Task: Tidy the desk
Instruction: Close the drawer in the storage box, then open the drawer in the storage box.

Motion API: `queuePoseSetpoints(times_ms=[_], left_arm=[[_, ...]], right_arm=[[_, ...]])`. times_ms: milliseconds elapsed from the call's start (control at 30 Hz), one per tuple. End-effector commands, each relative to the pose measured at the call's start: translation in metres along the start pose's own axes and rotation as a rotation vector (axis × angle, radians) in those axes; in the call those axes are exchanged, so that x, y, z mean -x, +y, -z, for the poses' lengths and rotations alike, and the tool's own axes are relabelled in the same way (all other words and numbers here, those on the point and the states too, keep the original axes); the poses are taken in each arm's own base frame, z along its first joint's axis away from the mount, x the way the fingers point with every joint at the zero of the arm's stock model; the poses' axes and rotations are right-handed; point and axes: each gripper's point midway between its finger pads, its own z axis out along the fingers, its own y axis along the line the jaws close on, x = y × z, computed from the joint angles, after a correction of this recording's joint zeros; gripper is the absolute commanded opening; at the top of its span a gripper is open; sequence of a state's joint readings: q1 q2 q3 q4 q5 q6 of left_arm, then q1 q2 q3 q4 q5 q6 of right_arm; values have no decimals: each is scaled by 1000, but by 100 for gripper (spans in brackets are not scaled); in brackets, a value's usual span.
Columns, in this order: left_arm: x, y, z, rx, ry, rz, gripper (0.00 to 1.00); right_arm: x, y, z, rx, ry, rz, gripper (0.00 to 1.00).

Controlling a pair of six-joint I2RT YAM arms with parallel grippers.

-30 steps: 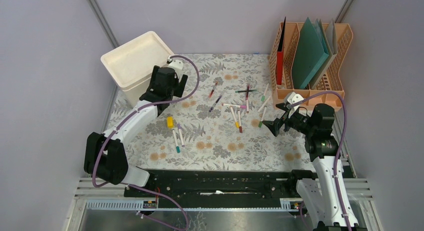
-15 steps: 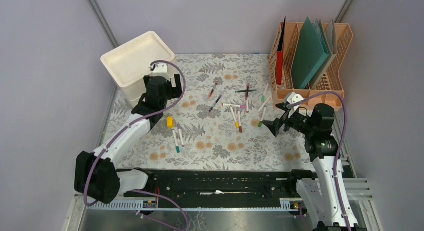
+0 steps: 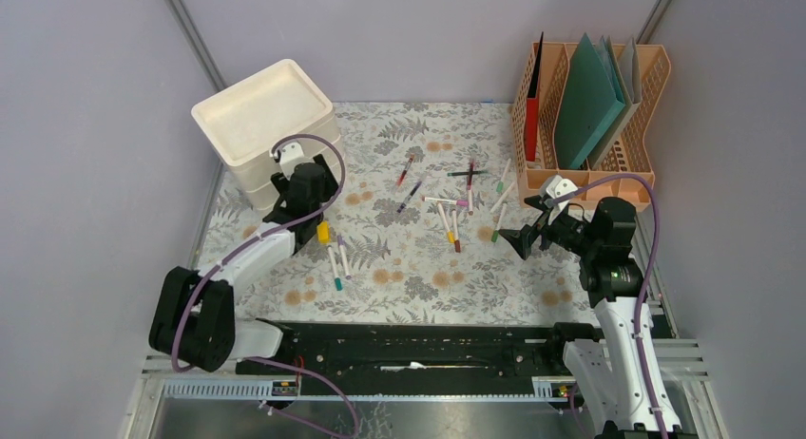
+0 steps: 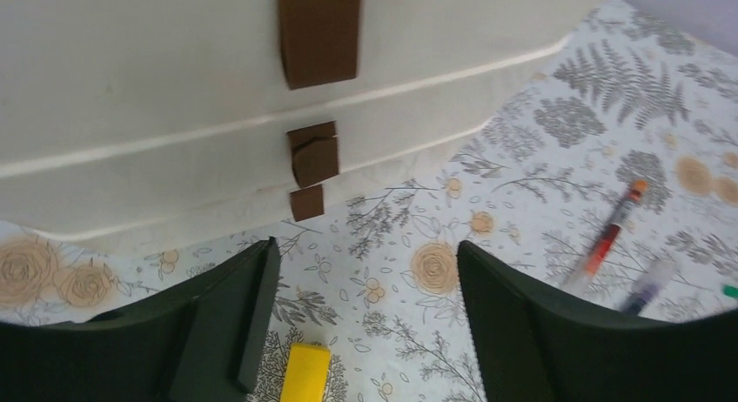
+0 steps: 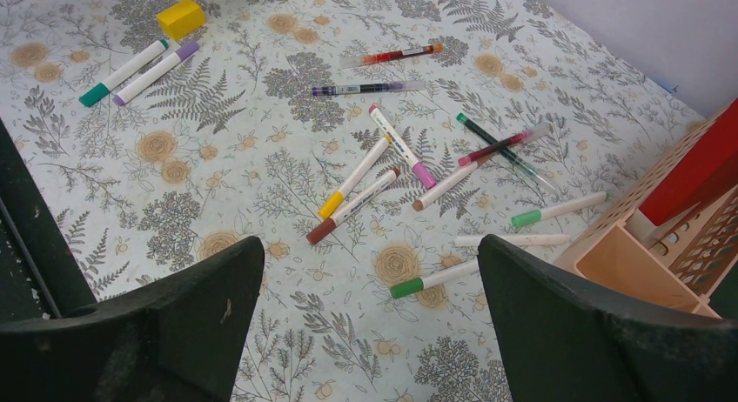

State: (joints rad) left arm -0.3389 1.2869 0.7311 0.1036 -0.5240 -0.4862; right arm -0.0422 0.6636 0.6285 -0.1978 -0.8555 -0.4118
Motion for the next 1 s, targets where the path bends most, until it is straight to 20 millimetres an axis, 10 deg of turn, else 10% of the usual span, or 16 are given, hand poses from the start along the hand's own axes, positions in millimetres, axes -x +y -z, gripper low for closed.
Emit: queuePoseSetpoints(times_ms=[0,967], left_arm=[[19,11,-19,119,-78,91,73],[25,27,-61,310,-148,49,45]], right_arm=[[7,-1,2,-3,-20,33,100],[6,-2,1,-1,-18,33,100]])
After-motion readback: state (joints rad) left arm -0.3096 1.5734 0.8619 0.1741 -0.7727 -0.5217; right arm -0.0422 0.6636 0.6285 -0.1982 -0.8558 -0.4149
